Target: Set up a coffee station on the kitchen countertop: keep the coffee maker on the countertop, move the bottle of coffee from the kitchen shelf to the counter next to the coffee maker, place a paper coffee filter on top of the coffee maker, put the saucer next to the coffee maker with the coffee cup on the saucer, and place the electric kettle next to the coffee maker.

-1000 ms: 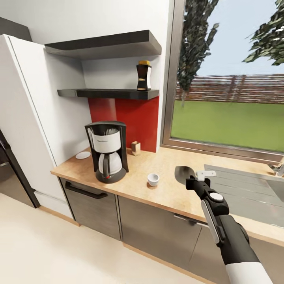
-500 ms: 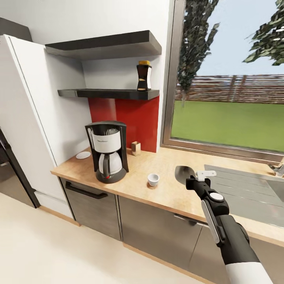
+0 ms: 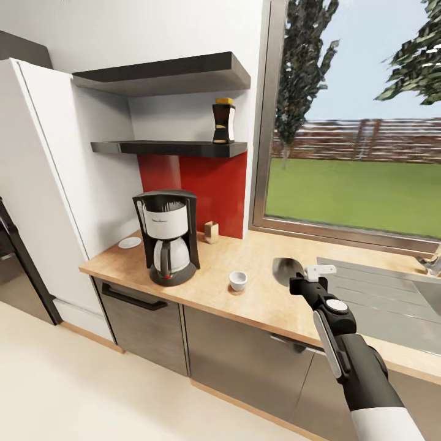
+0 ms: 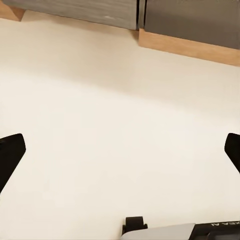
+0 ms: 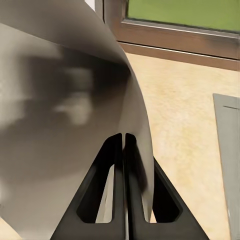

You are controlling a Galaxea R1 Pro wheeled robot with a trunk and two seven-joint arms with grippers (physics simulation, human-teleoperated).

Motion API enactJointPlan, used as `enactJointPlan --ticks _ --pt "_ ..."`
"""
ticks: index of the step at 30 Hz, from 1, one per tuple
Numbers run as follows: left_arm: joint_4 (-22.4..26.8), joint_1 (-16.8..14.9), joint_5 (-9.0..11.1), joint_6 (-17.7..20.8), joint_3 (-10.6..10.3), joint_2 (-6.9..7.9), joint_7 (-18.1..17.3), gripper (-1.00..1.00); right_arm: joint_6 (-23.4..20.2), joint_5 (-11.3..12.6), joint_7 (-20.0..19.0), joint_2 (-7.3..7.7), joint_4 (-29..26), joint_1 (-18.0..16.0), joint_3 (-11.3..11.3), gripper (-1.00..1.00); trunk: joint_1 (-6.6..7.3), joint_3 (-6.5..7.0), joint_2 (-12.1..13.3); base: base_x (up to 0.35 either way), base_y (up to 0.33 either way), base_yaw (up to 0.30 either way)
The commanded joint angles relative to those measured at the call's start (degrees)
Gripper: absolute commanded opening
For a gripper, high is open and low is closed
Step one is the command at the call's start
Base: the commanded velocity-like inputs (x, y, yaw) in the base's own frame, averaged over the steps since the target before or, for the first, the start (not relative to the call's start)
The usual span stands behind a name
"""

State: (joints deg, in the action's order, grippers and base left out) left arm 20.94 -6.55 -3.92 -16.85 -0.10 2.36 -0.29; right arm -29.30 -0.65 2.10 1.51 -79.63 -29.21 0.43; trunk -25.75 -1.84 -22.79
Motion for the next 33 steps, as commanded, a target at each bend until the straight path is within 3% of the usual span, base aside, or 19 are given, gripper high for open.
enactJointPlan --ticks 1,20,33 --pt "0.0 0.0 -0.4 -0.2 0.0 0.01 0.0 1.00 -0.3 0.1 0.3 0.05 0.0 -0.1 0.0 -1.00 -0.04 -0.13 -0.1 0.000 0.000 0.000" --pt "0.0 -0.1 -0.3 -0.2 0.0 0.01 0.0 1.00 -0.2 0.2 0.3 0.08 0.1 -0.1 -0.1 -1.00 -0.04 -0.13 -0.1 0.000 0.004 0.000" --pt "0.0 -0.1 -0.3 -0.2 0.0 0.01 0.0 1.00 -0.3 0.1 0.3 0.07 0.1 -0.1 -0.1 -1.00 -0.04 -0.13 -0.1 0.085 0.280 0.000"
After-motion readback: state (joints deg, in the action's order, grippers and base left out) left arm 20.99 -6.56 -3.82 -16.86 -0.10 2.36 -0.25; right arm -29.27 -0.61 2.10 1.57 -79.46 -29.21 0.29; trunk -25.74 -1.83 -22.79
